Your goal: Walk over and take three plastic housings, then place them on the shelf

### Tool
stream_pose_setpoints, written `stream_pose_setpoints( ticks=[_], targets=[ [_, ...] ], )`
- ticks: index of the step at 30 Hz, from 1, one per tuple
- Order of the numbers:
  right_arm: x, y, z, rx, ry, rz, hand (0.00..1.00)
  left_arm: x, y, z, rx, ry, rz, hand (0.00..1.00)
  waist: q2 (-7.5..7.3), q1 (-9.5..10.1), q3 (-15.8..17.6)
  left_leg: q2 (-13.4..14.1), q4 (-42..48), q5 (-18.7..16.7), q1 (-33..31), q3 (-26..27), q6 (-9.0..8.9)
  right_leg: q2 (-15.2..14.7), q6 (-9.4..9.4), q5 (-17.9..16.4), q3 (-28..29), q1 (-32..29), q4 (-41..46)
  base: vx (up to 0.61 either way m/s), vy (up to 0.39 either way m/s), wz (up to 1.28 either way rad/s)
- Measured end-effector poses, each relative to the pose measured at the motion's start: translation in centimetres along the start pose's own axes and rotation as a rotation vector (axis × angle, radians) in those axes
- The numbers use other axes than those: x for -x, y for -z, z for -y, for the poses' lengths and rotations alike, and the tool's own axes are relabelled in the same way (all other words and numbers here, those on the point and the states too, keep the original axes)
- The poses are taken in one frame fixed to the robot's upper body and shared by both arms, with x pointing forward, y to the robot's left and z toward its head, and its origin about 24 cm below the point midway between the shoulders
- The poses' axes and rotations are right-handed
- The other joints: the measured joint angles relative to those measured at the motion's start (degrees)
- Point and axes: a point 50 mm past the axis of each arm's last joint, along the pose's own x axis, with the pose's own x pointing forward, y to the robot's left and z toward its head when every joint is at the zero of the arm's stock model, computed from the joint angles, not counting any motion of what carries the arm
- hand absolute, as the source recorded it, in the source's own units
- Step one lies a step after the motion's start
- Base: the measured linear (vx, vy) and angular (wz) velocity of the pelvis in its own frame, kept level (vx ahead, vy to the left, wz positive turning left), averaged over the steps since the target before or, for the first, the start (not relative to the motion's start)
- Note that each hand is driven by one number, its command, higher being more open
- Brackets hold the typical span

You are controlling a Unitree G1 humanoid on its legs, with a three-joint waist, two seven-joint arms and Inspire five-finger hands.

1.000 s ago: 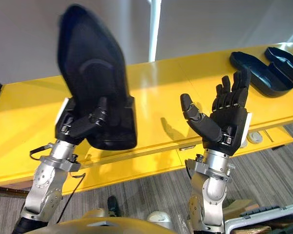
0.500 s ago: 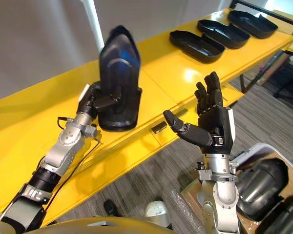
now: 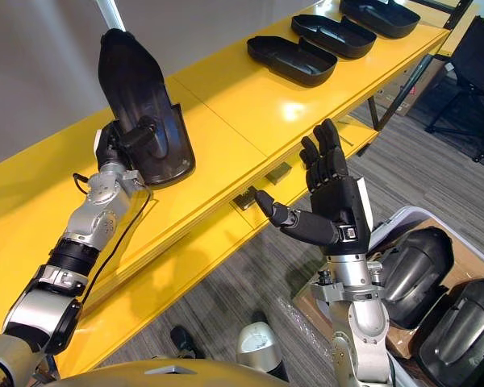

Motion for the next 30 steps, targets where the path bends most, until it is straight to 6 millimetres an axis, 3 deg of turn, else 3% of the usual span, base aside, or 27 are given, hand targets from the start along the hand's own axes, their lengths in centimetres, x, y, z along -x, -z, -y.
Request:
stream_pose_setpoints(
  ticks=[4, 10, 11, 18, 25, 26, 30],
  targets=[
    [0.0, 0.6, -0.6, -0.031, 0.001, -0.029, 1.00, -0.3, 0.1, 0.7, 0.019, 0.065, -0.028, 0.00, 0.03, -0.25, 0.53, 0.02, 0.00, 0.41, -0.49, -0.65, 0.13, -0.01, 0.02, 0.12, -0.69, -0.07, -0.01, -0.01, 0.007, 0.08],
    [-0.1, 1.1, -1.6, -0.070, -0.004, -0.054, 1.00, 0.6, 1.7, 3.6, 0.078, 0.221, -0.106, 0.00, -0.10, -0.05, 1.80, 0.05, 0.00, 0.90, -0.59, -1.22, 0.42, -0.03, 0.09, 0.17, -1.25, 0.05, 0.15, -0.01, 0.009, 0.05],
    [-0.1, 1.2, -1.7, -0.075, 0.000, -0.057, 1.00, 0.7, 1.9, 4.0, 0.087, 0.235, -0.116, 1.00, -0.17, -0.06, 1.88, 0.06, 0.00, 0.94, -0.59, -1.22, 0.44, -0.03, 0.15, 0.21, -1.25, 0.04, -0.02, 0.00, 0.000, 0.00],
    [-0.1, 1.2, -1.6, -0.077, 0.042, -0.060, 1.00, 0.9, 2.5, 4.4, 0.070, 0.223, -0.129, 1.00, -0.47, -0.32, 2.65, 0.26, -0.01, 0.93, -0.59, -0.98, 0.45, -0.03, 0.64, 0.70, -1.09, -0.02, -0.71, 0.00, 0.004, -0.01],
    [0.0, 1.5, -2.1, -0.103, 0.071, -0.068, 1.00, 1.1, 2.3, 4.9, 0.056, 0.098, -0.071, 1.00, -0.89, -0.51, 3.42, 0.56, 0.00, 1.00, -0.47, -0.47, 0.55, 0.01, 1.02, 0.96, -0.63, -0.01, -0.72, 0.00, 0.010, -0.04],
    [0.0, 1.5, -2.1, -0.105, 0.074, -0.068, 1.00, 1.1, 2.2, 5.0, 0.066, 0.087, -0.067, 0.00, -0.94, -0.58, 3.66, 0.57, -0.01, 1.01, -0.45, -0.46, 0.56, 0.02, 1.09, 0.97, -0.62, -0.01, -0.72, 0.00, 0.000, 0.00],
    [0.0, 1.8, -2.7, -0.127, 0.082, -0.078, 1.00, 0.6, 1.4, 5.2, 0.067, -0.009, -0.034, 0.00, -1.52, -1.29, 4.59, 0.75, -0.02, 1.06, -0.61, -0.43, 0.43, 0.19, 1.21, 1.02, -0.55, -0.17, -0.75, -0.02, 0.010, -0.01]
  ],
)
